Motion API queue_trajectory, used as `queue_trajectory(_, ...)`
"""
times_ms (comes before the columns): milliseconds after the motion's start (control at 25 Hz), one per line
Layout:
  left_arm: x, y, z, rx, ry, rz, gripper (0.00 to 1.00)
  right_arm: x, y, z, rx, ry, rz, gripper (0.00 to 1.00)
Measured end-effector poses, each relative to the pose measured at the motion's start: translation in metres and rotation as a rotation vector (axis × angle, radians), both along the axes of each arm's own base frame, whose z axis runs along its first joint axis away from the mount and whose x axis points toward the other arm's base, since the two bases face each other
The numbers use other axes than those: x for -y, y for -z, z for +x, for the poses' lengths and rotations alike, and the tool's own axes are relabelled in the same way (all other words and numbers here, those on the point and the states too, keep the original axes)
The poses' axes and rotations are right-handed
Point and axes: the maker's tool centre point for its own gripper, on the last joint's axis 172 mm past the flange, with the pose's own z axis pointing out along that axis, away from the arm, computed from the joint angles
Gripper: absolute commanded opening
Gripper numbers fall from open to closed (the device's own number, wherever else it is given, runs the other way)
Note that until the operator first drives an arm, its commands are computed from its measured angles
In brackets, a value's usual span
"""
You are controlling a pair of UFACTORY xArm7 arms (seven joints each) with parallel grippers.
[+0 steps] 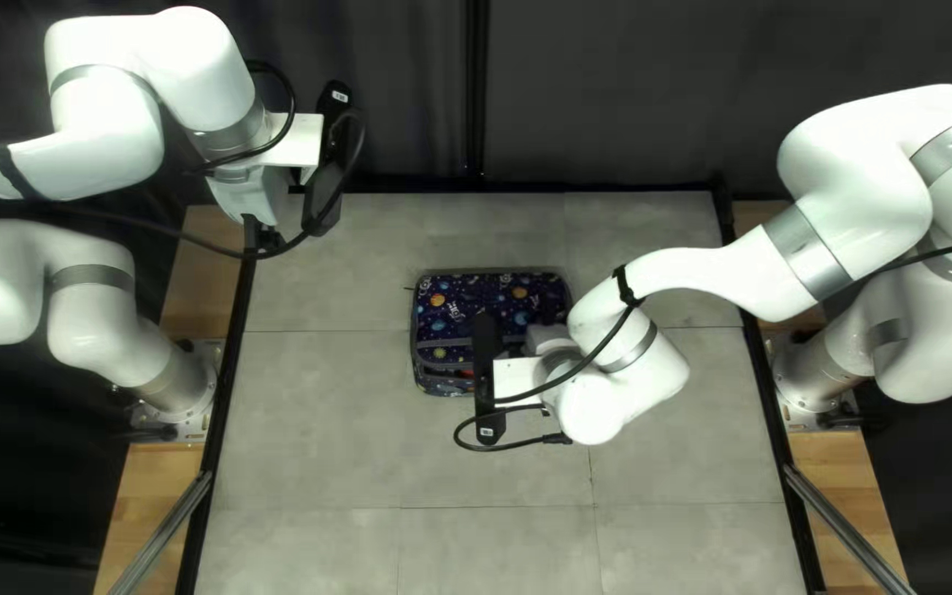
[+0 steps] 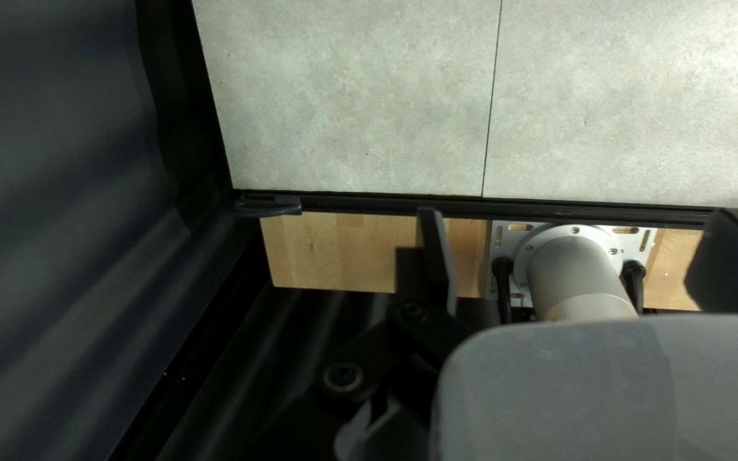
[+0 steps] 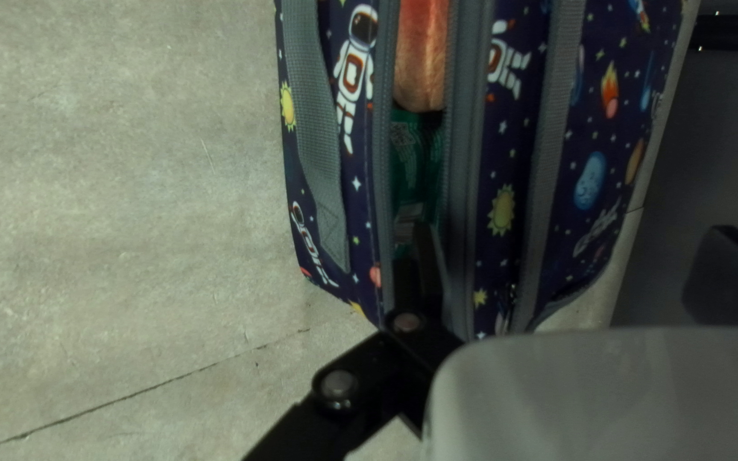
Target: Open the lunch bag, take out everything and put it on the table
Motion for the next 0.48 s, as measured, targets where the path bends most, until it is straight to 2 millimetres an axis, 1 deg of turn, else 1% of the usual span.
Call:
queue_trajectory(160,0.0,0.0,0.0,0.0,0.0,0.0,1.0,0.003,0.007,0.003,-0.001,-0.002,0.0,1.0)
queue_trajectory(440,0.0,0.0,0.0,0.0,0.0,0.0,1.0,0.008,0.011,0.007,0.001,-0.005,-0.008,1.0)
queue_trajectory(480,0.0,0.0,0.0,0.0,0.0,0.0,1.0,0.011,0.012,0.008,-0.001,-0.003,-0.014,0.01)
